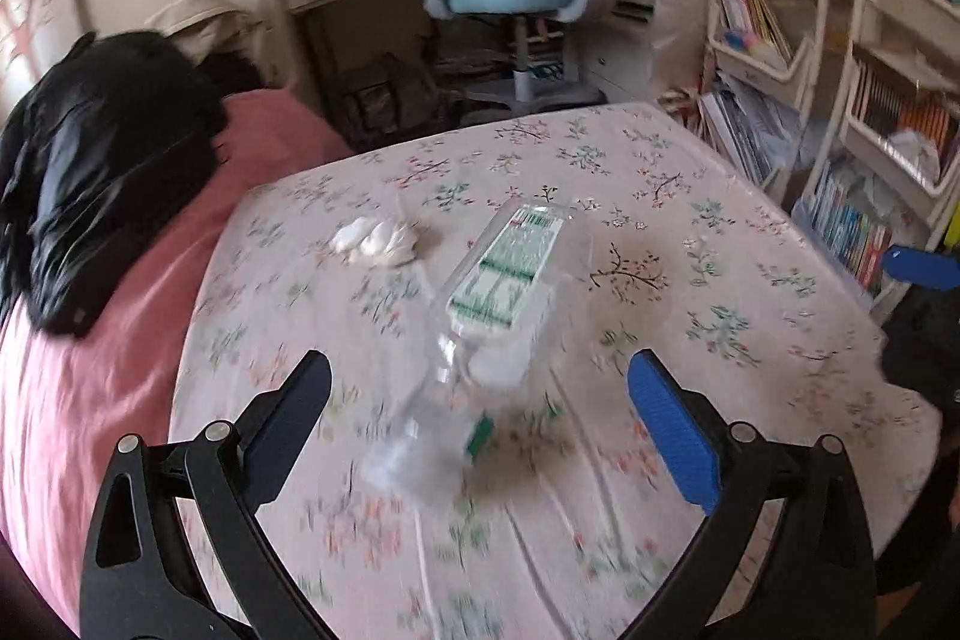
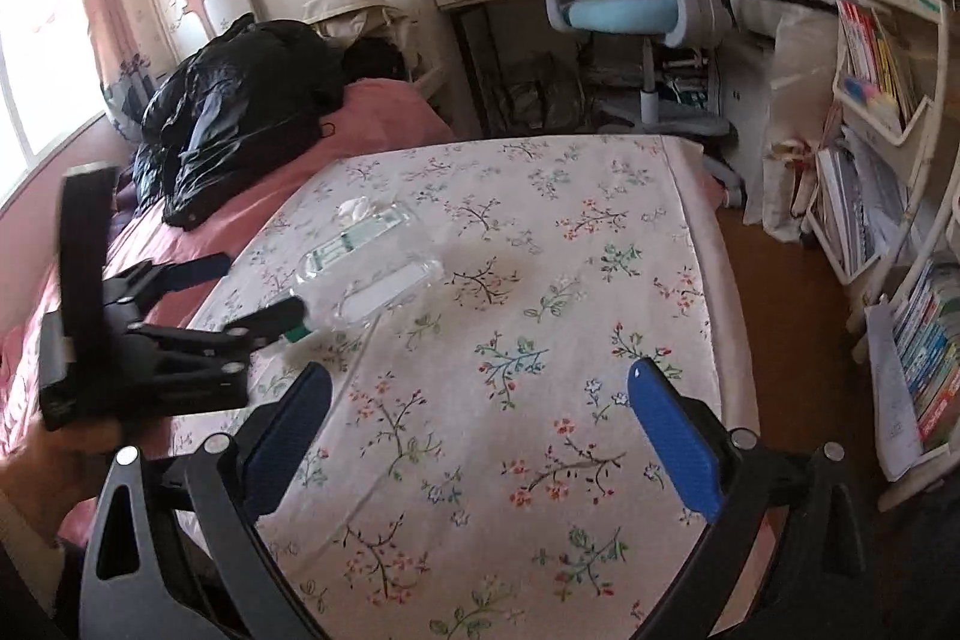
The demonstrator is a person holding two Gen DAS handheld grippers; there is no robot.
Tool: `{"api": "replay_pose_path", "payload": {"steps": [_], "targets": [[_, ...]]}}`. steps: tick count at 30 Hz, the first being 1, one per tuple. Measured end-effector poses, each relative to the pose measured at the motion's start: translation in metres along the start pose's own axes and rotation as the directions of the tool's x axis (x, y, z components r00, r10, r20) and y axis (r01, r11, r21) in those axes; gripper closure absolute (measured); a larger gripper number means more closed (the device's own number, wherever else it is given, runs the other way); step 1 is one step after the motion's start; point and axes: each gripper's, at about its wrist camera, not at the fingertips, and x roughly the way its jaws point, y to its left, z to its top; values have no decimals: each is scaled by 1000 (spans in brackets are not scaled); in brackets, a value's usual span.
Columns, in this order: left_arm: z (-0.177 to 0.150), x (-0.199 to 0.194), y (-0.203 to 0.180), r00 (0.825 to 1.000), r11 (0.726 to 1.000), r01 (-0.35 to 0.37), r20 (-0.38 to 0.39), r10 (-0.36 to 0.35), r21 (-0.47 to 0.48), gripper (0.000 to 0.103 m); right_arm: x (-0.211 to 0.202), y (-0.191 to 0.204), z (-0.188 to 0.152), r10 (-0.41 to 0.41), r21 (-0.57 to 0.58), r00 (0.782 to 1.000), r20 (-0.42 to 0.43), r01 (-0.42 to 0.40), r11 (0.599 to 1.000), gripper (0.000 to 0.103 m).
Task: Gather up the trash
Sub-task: 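Move both open tools toward the clear plastic bottle on the table, then close the left tool around the clear plastic bottle and lift it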
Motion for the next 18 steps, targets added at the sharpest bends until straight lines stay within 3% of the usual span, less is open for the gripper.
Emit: {"api": "replay_pose_path", "payload": {"steps": [7, 12, 15, 18], "targets": [[18, 51, 10, 998, 998, 35, -51, -37, -47, 7, 8, 8, 3, 49, -4, 999, -9, -49, 999, 8], [20, 64, -1, 995, 998, 64, -71, -64, -5, 8, 11, 9, 5, 49, -29, 999, -8, -49, 998, 8], [19, 70, -7, 992, 997, 79, -99, -77, 18, 28, 13, 4, 8, 48, -4, 999, -6, -49, 999, 8], [18, 73, -6, 989, 996, 87, -119, -87, -7, 38, 13, 2, 9, 46, 1, 999, -4, -46, 999, 8]]}}
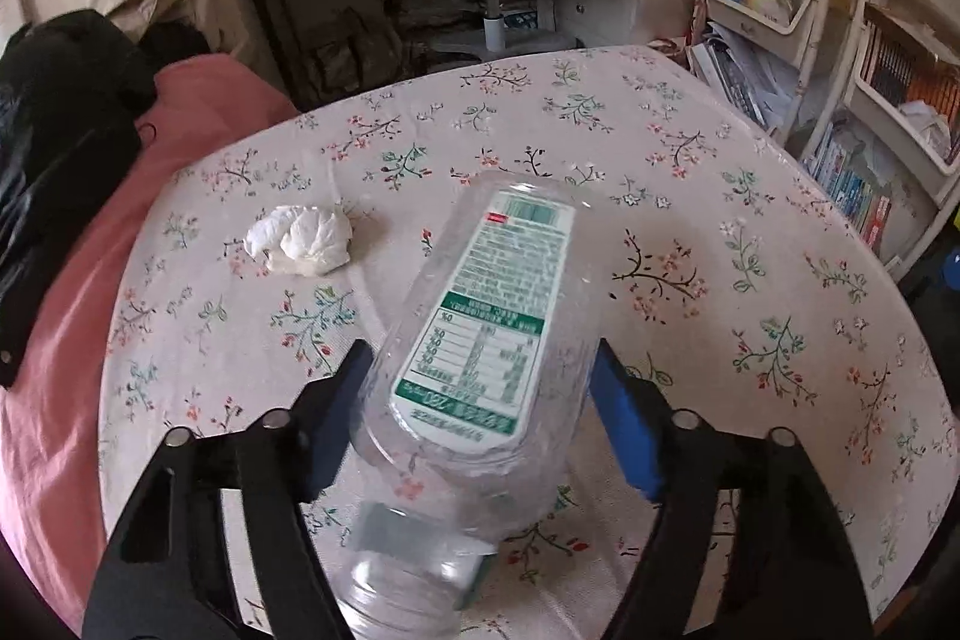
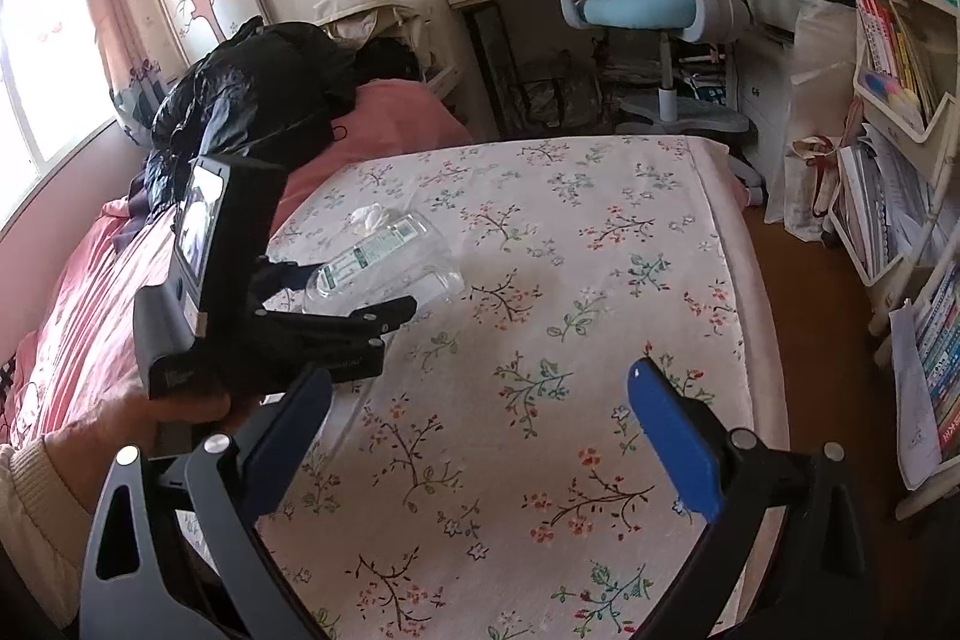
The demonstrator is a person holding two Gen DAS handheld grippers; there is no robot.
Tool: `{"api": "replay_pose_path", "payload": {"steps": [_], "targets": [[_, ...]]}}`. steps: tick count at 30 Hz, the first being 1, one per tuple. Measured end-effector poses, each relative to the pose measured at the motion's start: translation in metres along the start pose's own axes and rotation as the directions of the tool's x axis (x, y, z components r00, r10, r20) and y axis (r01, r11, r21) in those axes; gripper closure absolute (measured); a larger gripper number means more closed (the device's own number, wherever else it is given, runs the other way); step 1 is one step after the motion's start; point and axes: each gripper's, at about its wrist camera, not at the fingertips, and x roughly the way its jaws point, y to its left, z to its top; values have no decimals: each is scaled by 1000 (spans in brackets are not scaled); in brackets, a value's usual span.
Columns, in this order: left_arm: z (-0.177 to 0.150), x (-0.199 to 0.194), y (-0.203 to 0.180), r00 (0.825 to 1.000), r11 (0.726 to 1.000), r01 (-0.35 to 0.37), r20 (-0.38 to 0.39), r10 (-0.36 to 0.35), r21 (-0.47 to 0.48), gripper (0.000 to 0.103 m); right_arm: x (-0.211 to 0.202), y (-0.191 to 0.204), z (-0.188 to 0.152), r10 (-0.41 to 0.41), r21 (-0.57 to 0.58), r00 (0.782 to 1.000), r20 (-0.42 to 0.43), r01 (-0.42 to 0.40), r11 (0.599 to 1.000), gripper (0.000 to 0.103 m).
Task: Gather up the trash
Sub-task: 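Close the left tool around the clear plastic bottle and lift it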
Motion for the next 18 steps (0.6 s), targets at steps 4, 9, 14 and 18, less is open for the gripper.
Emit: {"api": "replay_pose_path", "payload": {"steps": [4, 9, 14, 18], "targets": [[-3, -8, 13, 1000, 998, 16, -19, -18, -65, 49, 4, 0, 0, -5, -1, 1000, -8, 5, 1000, 8], [-23, -28, 52, 998, 977, -10, -66, -4, -215, 49, 17, 10, 5, 20, -8, 999, -30, -21, 1000, 8], [-46, -68, 108, 996, 899, -80, -70, 55, -430, 49, 47, 39, 20, 61, -110, 996, -62, -67, 992, 8], [-53, -83, 139, 989, 864, -148, -62, 135, -482, 49, 99, 67, 46, 94, -201, 993, -67, -106, 974, 8]]}}
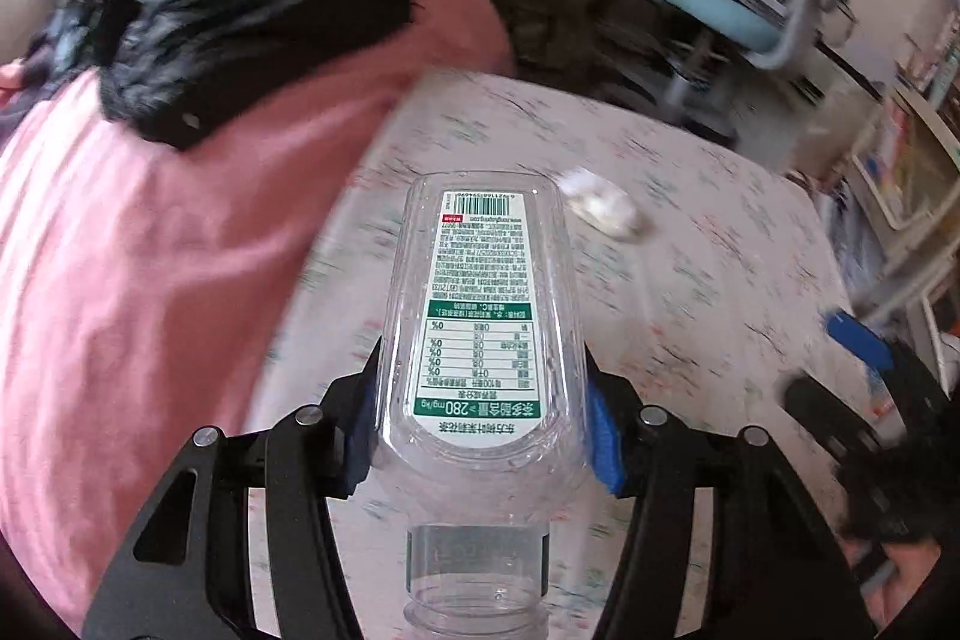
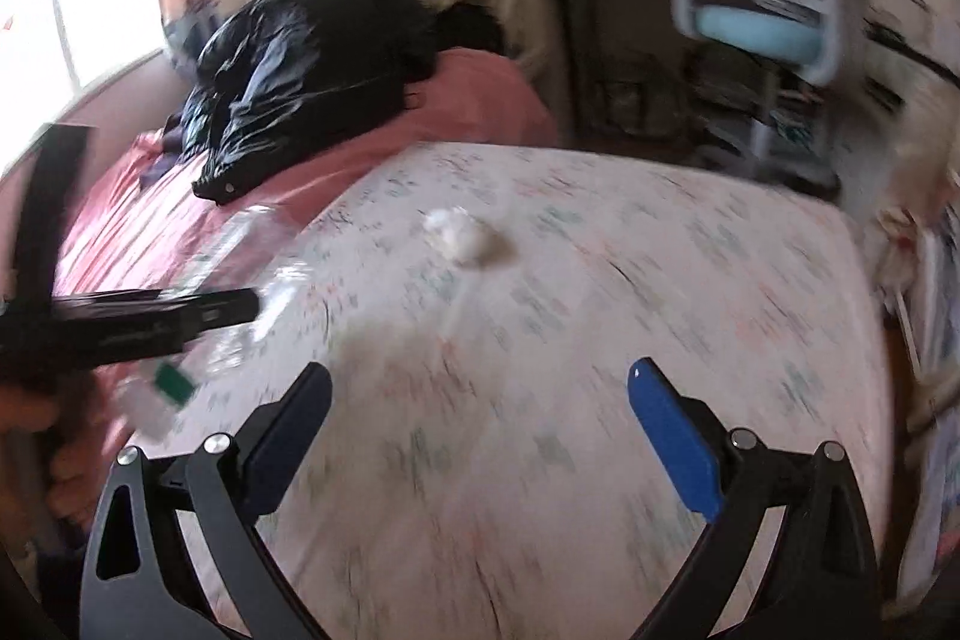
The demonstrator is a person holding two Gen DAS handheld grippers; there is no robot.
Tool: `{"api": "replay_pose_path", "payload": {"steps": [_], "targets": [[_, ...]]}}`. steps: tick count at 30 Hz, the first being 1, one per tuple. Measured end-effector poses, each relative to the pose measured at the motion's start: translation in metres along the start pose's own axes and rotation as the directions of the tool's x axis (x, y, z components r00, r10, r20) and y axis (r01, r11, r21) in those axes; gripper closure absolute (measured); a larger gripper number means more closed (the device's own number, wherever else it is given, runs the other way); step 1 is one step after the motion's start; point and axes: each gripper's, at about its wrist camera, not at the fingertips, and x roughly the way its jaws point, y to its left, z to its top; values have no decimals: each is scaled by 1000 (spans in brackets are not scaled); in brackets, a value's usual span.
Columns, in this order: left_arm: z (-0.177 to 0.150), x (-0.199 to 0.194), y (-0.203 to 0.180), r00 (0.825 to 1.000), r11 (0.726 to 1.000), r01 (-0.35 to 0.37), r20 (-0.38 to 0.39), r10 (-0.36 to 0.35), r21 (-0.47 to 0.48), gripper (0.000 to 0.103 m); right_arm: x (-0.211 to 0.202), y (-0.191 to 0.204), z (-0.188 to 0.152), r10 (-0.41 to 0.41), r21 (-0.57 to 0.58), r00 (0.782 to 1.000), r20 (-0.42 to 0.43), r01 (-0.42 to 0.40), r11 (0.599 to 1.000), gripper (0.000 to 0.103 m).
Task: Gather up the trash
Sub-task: 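Close the left tool around the clear plastic bottle and lift it, then close the right tool on the crumpled white tissue while the left tool holds the bottle raised, then carry both items over the yellow bin and open both tools to drop them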
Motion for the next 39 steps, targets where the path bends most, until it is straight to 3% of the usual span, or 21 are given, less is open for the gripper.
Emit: {"api": "replay_pose_path", "payload": {"steps": [3, 9, 12, 14, 16, 18, 26, 33, 39], "targets": [[9, -7, 7, 999, 1000, -24, 28, 24, 10, 49, 45, 7, 21, -11, -37, 999, -37, 9, 999, 10], [27, -5, 17, 999, 1000, -27, 46, 27, 0, 49, 115, 7, 58, -59, -44, 994, -89, 55, 997, 28], [30, -3, 18, 999, 1000, -25, 45, 25, 3, 49, 135, 2, 62, -82, -37, 986, -144, 77, 996, 54], [32, -3, 16, 999, 1000, -19, 47, 19, 6, 49, 136, 1, 61, -78, -45, 988, -135, 72, 996, 63], [35, -2, 14, 999, 1000, -14, 50, 13, 11, 49, 132, 5, 60, -63, -66, 990, -129, 55, 996, 82], [37, -1, 12, 999, 1000, -3, 49, 3, 15, 49, 127, 10, 57, -66, -91, 989, -128, 55, 994, 88], [35, -14, 4, 996, 999, 39, 82, -42, 33, 49, 45, 15, 28, 80, -40, 993, -90, -84, 996, 89], [17, -36, -17, 989, 993, 70, 122, -82, 99, 49, -34, 13, -33, 152, 48, 983, -102, -148, 988, 89], [-21, -64, -28, 984, 986, 95, 136, -114, 139, 49, -84, 44, -84, 226, 57, 964, -139, -220, 974, 89]]}}
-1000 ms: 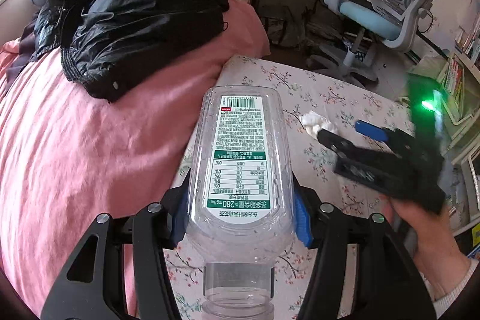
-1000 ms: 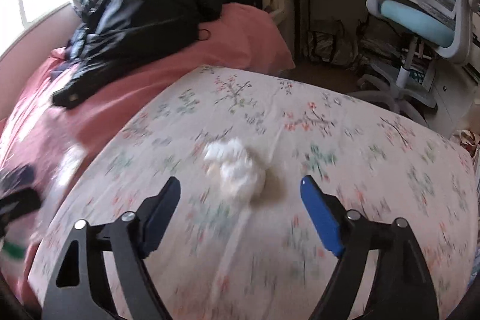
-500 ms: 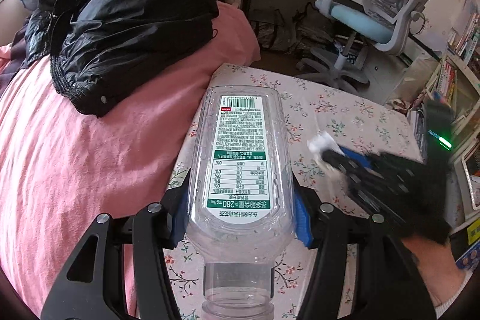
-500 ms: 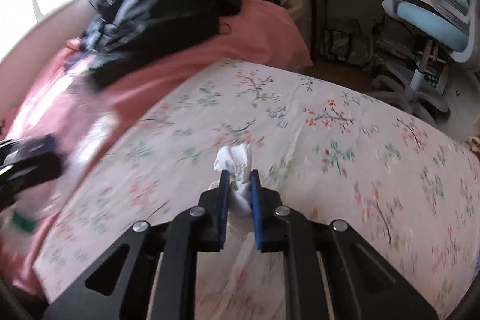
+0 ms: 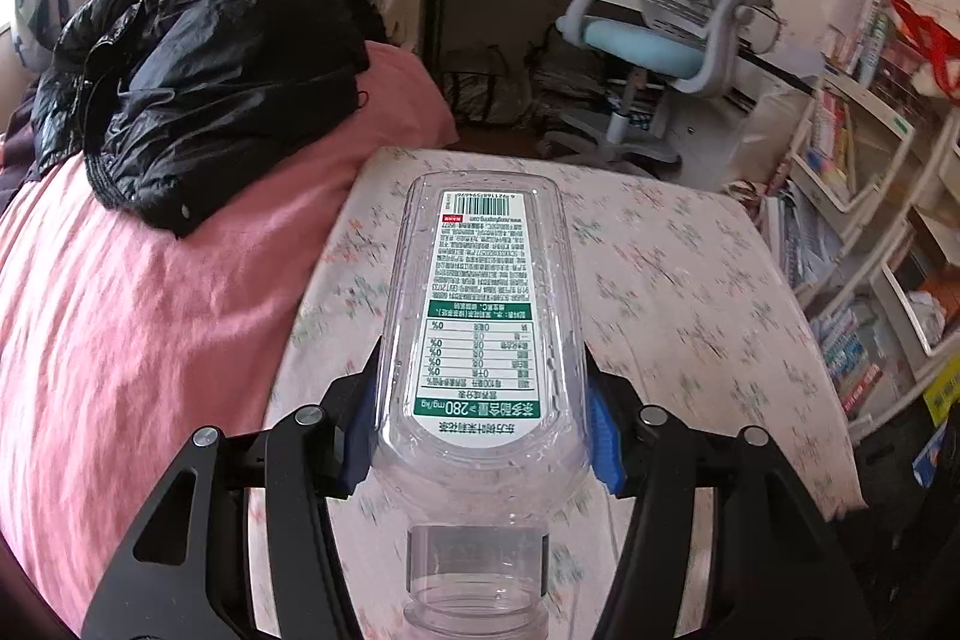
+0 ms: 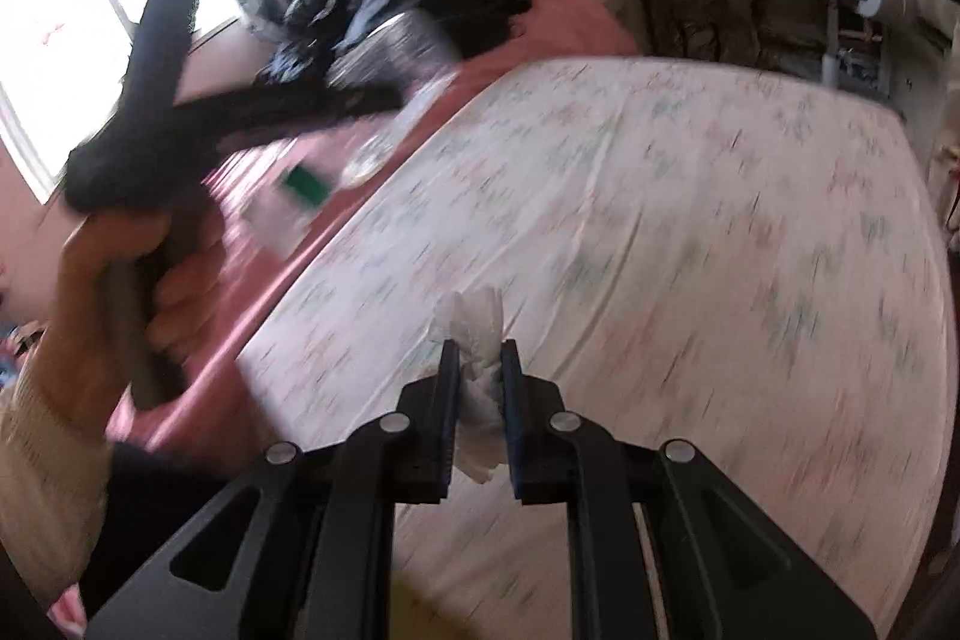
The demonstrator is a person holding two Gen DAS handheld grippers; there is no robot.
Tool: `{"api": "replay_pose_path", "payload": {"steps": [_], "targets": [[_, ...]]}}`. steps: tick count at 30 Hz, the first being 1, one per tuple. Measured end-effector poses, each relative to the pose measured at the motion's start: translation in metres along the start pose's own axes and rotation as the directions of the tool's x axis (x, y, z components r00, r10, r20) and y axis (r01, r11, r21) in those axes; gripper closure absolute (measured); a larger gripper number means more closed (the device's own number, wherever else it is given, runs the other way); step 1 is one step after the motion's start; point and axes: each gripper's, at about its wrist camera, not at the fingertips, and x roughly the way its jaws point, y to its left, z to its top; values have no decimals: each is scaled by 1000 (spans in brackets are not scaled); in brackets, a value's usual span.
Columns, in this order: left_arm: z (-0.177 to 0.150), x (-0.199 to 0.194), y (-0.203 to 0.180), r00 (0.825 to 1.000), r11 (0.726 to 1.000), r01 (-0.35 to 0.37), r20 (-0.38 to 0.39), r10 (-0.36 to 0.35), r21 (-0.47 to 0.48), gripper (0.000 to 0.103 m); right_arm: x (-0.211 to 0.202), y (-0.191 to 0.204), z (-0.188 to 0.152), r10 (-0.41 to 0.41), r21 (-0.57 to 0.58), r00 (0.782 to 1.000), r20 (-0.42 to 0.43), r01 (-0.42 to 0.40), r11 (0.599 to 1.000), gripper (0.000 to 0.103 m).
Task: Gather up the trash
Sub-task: 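Carry both items over the yellow bin and open both tools to drop them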
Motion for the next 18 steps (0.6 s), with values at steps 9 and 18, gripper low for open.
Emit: {"api": "replay_pose_path", "payload": {"steps": [9, 18], "targets": [[-89, -54, -27, 996, 997, 70, -59, -72, -40, 49, 6, 41, -113, 46, -10, 956, -290, -51, 999, 56], [-190, -88, -41, 978, 997, 42, -204, -54, -63, 49, -15, 9, -104, -159, 91, 979, -124, 171, 981, 29]]}}
